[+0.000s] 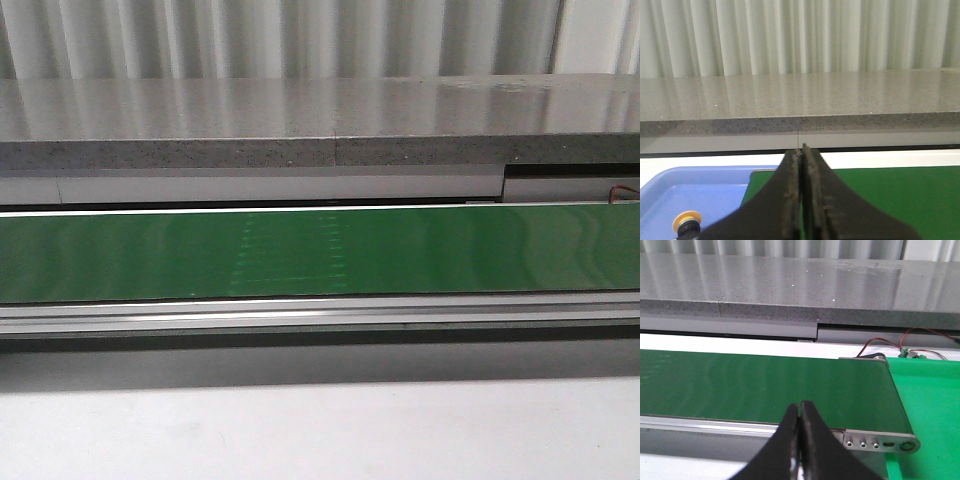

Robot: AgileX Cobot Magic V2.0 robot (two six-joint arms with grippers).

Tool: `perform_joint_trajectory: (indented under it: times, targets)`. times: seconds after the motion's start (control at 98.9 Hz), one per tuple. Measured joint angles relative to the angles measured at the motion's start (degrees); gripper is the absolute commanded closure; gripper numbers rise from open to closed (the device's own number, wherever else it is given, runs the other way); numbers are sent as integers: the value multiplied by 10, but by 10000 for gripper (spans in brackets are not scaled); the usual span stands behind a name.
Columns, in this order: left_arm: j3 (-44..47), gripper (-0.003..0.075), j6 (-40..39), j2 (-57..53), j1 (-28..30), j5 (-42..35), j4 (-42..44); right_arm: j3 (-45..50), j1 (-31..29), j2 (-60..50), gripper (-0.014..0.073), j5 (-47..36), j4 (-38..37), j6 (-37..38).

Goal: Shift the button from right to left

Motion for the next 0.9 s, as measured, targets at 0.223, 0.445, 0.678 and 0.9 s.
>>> perform_joint_trajectory:
  times: [0.223,0.445,0.678,0.9]
  targets:
    - [0,740,0,0,0,0,0,50,0,-2,661,-53,-1,19]
    - [0,740,0,0,0,0,0,66,0,-2,661,-107,-1,30]
    - [0,740,0,0,0,0,0,66,0,-2,661,-115,-1,32]
    - [0,740,0,0,0,0,0,66,0,-2,661,-115,-1,33]
